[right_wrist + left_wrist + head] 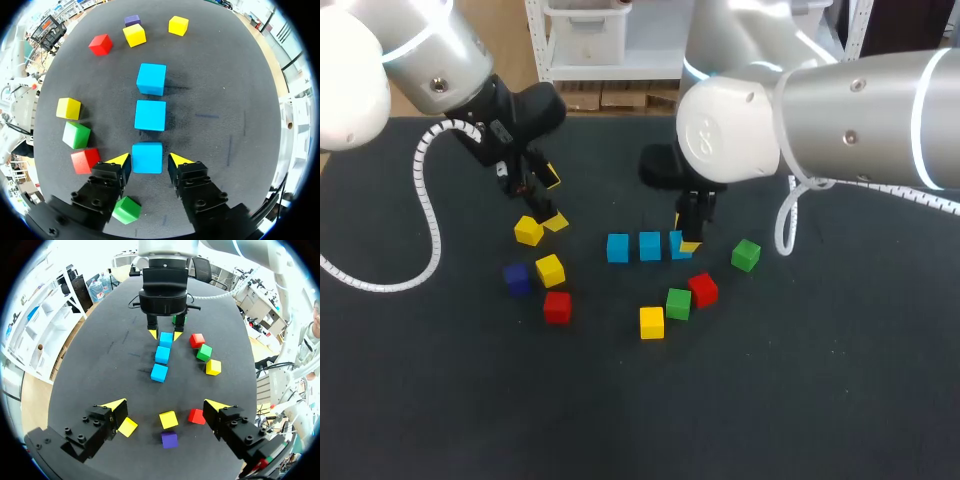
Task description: Place the blue cubes, place green cubes on the blue cubes, place the yellow cubes on the green cubes, then place the red cubes on the yellow cubes, and place purple cube on the red cubes.
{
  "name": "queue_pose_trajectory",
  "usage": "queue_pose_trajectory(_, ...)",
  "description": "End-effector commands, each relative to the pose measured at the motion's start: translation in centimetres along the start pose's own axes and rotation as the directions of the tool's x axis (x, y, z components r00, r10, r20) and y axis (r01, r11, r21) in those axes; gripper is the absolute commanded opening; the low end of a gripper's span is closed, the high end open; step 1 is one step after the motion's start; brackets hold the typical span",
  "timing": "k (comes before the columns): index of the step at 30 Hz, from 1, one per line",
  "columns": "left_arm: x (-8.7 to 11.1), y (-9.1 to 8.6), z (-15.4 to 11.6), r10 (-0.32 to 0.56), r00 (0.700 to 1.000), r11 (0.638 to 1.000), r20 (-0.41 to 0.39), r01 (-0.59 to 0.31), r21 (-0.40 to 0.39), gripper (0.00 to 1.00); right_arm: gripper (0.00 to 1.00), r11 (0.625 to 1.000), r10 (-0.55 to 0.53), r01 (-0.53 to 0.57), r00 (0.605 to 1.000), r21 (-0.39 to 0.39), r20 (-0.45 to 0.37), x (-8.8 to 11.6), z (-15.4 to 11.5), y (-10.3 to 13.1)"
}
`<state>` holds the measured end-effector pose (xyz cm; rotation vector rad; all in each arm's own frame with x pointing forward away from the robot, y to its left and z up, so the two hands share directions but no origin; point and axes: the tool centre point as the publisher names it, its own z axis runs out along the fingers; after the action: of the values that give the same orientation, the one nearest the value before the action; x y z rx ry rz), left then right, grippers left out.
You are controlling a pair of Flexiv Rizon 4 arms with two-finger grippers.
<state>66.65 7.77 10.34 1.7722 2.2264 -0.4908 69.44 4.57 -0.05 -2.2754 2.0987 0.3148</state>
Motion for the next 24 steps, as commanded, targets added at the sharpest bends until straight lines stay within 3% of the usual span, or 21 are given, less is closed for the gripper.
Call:
queue_pose_trajectory(1, 0.1, 0.1, 0.0, 0.002, 1.000, 1.000, 0.003, -0.002, 0.000, 1.00, 0.60, 1.000, -0.002, 0.002, 1.000, -0.002, 0.000, 0.0, -0.3, 0.1)
queue_pose_trajectory(6, 0.1, 0.1, 0.0, 0.002, 1.000, 1.000, 0.003, -0.002, 0.000, 1.00, 0.75, 1.000, -0.002, 0.002, 1.000, -0.008, 0.000, 0.4, -0.9, 0.4)
queue_pose_trajectory(8, 0.1, 0.1, 0.0, 0.002, 1.000, 1.000, 0.003, -0.002, 0.000, 1.00, 0.89, 1.000, -0.003, 0.004, 1.000, -0.024, 0.020, 0.9, -1.2, 0.5)
queue_pose_trajectory(11, 0.1, 0.1, 0.0, 0.002, 1.000, 1.000, 0.003, -0.002, 0.000, 1.00, 1.00, 0.999, 0.002, -0.001, 1.000, -0.038, 0.031, 1.7, -1.7, 0.7)
queue_pose_trajectory(19, 0.1, 0.1, 0.0, 0.002, 1.000, 1.000, 0.003, -0.002, 0.000, 1.00, 1.00, 0.998, 0.016, -0.010, 0.996, -0.059, 0.088, 4.0, -3.1, 1.3)
queue_pose_trajectory(24, 0.1, 0.1, 0.0, 0.002, 1.000, 1.000, 0.003, -0.002, 0.000, 1.00, 1.00, 0.996, -0.040, 0.053, 0.987, -0.078, 0.155, 5.3, -3.7, 1.4)
